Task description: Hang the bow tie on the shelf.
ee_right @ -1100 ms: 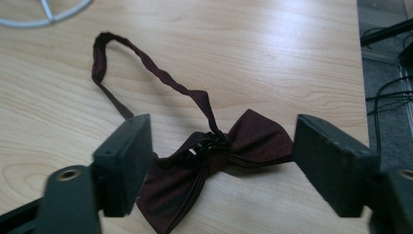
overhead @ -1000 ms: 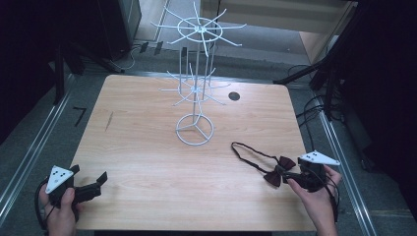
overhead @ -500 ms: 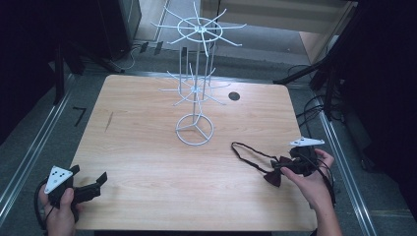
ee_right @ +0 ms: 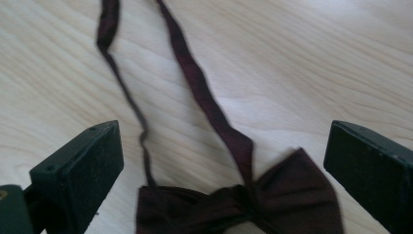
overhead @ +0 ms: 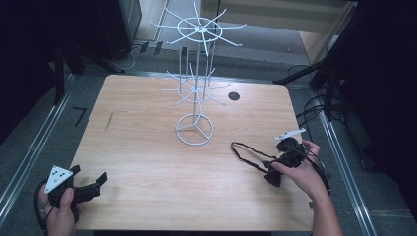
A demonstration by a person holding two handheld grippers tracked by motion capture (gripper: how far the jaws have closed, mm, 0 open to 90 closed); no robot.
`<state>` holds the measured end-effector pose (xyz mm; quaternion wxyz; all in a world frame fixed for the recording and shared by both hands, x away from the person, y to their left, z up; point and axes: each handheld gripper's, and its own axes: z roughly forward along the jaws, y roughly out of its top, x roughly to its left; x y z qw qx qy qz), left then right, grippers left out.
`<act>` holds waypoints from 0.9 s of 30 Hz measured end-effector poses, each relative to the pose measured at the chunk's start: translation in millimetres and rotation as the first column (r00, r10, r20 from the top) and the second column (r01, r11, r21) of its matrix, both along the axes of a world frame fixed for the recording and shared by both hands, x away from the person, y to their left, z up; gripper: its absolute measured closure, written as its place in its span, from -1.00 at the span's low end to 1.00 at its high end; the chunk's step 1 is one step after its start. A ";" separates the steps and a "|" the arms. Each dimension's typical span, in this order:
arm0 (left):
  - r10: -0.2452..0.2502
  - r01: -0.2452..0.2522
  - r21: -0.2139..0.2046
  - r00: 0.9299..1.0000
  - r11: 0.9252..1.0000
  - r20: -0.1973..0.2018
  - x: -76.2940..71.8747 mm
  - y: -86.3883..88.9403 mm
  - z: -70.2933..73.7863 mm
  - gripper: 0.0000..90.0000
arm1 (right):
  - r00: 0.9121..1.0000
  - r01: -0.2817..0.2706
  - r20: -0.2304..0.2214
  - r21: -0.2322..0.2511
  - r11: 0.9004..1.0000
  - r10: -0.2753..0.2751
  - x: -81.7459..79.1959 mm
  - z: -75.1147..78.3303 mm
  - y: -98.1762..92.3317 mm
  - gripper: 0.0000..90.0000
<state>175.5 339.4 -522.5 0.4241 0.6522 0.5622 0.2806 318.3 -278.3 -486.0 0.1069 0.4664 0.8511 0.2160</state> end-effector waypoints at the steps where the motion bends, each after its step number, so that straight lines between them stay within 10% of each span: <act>1: 0.000 0.000 0.000 1.000 1.000 -0.003 0.1 0.0 0.1 -1.00 | 1.000 -0.018 -0.015 -0.001 1.000 0.018 0.6 -0.5 4.0 -0.98; 17: 0.005 -0.005 -0.003 1.000 1.000 -0.015 1.0 0.5 0.1 -1.00 | 0.987 -0.147 -0.077 -0.105 0.984 0.139 9.0 -7.1 45.9 -0.84; 27: 0.003 -0.003 -0.003 1.000 1.000 -0.014 0.9 0.7 0.1 -1.00 | 0.982 -0.174 -0.104 -0.146 0.974 0.160 12.2 -17.0 57.1 -0.38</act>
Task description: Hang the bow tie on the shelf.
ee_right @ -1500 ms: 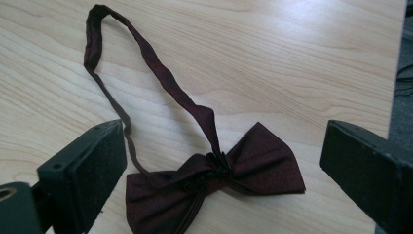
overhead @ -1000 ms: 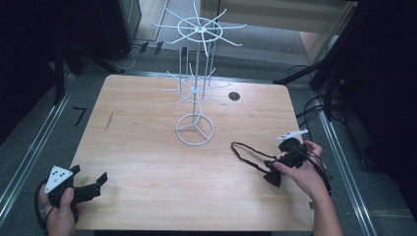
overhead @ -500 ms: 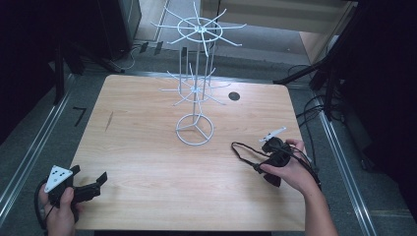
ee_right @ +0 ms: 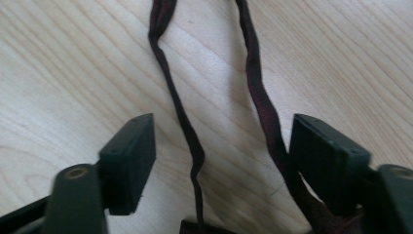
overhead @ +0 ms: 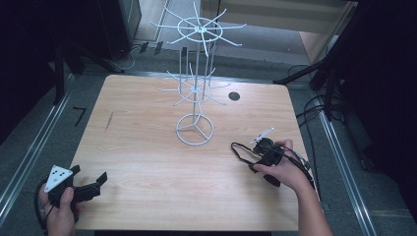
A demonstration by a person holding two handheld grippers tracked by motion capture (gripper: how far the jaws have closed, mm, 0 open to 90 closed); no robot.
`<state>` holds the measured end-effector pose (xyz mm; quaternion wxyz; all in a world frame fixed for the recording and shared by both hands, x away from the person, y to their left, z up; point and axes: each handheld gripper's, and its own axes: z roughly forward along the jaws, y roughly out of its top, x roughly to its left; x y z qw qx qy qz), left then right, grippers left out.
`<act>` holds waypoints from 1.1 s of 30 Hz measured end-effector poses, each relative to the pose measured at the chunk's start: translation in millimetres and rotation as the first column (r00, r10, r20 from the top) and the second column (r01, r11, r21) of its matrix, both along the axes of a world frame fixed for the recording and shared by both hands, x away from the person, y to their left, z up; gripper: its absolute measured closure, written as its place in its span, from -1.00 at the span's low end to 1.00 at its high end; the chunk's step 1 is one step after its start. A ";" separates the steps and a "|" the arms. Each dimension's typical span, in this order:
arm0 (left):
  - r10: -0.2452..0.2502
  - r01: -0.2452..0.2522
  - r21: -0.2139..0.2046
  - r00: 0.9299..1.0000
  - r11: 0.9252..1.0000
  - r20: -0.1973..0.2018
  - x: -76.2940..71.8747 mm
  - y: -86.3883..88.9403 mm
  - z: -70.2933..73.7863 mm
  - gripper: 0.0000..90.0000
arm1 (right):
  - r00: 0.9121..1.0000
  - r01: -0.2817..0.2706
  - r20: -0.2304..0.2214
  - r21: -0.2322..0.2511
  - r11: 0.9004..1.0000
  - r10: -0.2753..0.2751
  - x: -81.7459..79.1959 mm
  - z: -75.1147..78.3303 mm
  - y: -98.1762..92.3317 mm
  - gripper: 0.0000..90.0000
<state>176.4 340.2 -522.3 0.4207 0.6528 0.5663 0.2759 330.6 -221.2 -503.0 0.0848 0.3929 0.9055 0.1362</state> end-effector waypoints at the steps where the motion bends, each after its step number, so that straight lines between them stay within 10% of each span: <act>1: 0.000 0.000 0.000 1.000 1.000 0.000 0.0 0.0 0.0 -1.00 | 1.000 0.000 0.000 0.000 1.000 0.000 0.0 0.0 0.0 -0.38; 15: -0.001 0.001 0.001 1.000 1.000 0.000 -0.1 -0.2 0.0 -1.00 | 0.998 0.062 -0.024 -0.004 0.998 -0.062 11.9 -5.2 -5.8 -0.31; 33: -0.003 0.003 0.004 1.000 1.000 0.000 0.1 -0.2 0.0 -1.00 | 0.996 -0.021 -0.082 0.047 0.999 0.025 5.6 -4.1 4.2 0.99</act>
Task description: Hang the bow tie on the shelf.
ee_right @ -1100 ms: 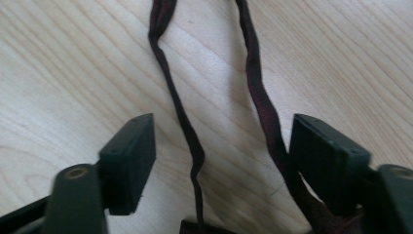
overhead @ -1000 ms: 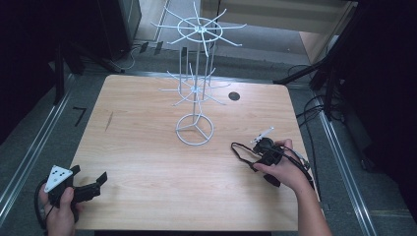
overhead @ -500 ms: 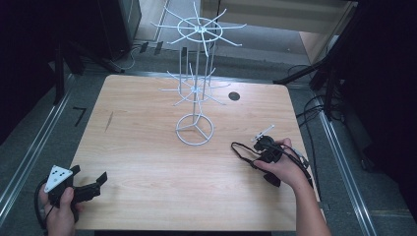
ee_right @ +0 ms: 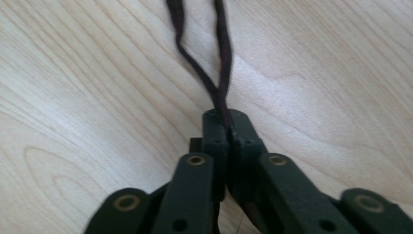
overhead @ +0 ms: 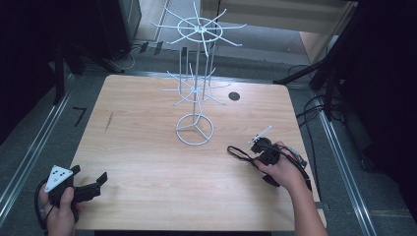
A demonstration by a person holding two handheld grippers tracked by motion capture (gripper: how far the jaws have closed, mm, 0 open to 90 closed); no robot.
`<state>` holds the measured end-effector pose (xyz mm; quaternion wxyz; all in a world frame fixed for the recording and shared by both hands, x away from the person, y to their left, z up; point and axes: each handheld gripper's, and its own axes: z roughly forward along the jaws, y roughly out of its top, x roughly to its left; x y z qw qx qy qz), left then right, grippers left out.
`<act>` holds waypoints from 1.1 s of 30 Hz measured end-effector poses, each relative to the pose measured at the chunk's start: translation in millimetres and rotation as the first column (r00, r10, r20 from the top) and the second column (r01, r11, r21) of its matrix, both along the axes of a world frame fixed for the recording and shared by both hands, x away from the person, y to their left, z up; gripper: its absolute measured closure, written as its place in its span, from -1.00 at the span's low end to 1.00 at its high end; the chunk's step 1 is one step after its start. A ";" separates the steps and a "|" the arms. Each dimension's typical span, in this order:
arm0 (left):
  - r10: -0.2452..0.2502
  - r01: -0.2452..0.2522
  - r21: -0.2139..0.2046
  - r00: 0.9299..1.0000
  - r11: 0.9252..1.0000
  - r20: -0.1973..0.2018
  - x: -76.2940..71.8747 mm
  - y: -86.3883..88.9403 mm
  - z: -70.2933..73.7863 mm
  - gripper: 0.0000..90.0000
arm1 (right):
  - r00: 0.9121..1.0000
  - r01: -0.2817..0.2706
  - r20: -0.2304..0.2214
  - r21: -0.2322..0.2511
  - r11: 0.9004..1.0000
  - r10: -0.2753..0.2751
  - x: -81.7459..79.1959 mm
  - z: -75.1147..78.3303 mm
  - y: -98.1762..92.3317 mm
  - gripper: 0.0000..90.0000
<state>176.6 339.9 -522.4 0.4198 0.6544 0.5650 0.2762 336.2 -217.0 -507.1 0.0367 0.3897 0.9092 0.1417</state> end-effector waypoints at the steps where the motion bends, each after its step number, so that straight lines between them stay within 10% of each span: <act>1: 0.000 0.000 -0.001 1.000 1.000 0.000 0.0 0.0 0.0 -1.00 | 1.000 0.000 0.000 0.005 1.000 0.000 -0.4 -0.1 0.1 1.00; 10: 0.000 0.000 -0.001 1.000 1.000 0.000 -0.1 0.1 0.1 -1.00 | 0.998 0.047 0.039 0.029 0.998 -0.048 -5.6 -1.3 -0.6 1.00; 17: 0.001 -0.001 -0.001 1.000 1.000 0.001 -0.2 0.2 0.1 -1.00 | 0.991 0.097 0.083 0.137 0.986 -0.109 -10.6 -5.4 -10.2 1.00; 28: 0.001 -0.001 -0.001 1.000 1.000 0.002 -0.2 0.1 0.1 -1.00 | 0.954 0.110 0.231 0.317 0.942 -0.189 -21.3 16.1 -18.2 1.00; 33: 0.002 -0.002 -0.001 1.000 1.000 0.005 -0.2 0.0 0.0 -1.00 | 0.922 0.110 0.296 0.418 0.902 -0.249 -26.8 31.1 -16.8 1.00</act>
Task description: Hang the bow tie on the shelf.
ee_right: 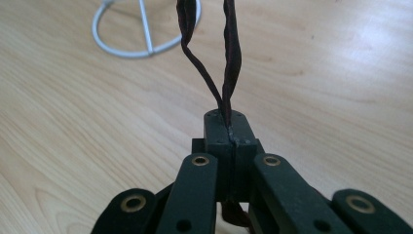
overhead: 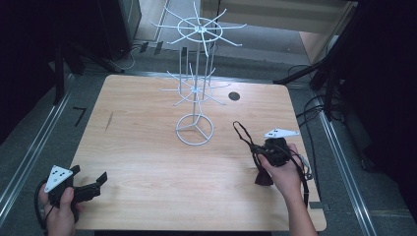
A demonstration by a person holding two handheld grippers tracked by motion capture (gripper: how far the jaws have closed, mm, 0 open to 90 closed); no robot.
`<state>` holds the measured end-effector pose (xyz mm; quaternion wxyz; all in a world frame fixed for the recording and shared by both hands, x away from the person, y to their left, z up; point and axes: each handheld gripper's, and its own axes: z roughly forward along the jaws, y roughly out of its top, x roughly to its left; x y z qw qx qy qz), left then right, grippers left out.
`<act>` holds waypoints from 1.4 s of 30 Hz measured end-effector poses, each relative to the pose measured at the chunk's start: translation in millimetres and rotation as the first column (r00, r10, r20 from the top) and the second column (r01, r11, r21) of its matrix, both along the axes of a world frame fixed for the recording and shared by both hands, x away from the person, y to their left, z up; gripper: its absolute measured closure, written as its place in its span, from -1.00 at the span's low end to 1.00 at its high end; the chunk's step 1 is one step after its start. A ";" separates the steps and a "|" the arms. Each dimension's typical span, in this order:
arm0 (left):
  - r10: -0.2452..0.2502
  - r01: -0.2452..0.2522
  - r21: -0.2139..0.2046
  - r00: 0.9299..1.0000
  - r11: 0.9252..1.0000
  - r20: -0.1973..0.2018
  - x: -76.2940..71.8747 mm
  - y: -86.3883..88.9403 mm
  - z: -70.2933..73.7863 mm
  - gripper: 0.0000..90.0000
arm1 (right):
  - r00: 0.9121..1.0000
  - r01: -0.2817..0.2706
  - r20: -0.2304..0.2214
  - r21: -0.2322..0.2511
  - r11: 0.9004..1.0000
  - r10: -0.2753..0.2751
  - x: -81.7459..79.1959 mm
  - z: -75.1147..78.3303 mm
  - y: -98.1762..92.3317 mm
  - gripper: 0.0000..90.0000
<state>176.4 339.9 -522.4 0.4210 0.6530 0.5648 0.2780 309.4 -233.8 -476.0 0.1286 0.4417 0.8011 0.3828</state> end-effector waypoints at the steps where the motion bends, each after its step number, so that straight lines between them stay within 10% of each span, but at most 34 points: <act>1: 0.000 0.000 0.000 1.000 1.000 0.000 0.0 0.0 0.0 -1.00 | 1.000 0.008 0.008 0.008 1.000 -0.008 -0.7 2.1 0.5 1.00; 24: 0.000 0.000 0.000 1.000 1.000 -0.001 0.0 0.0 0.0 -1.00 | 0.977 0.014 0.212 0.114 0.993 -0.038 -16.1 46.0 27.1 1.00; 42: -0.003 0.003 -0.001 1.000 1.000 -0.002 0.0 0.1 0.1 -1.00 | 0.960 -0.009 0.277 0.162 0.987 -0.037 -21.7 60.2 40.1 1.00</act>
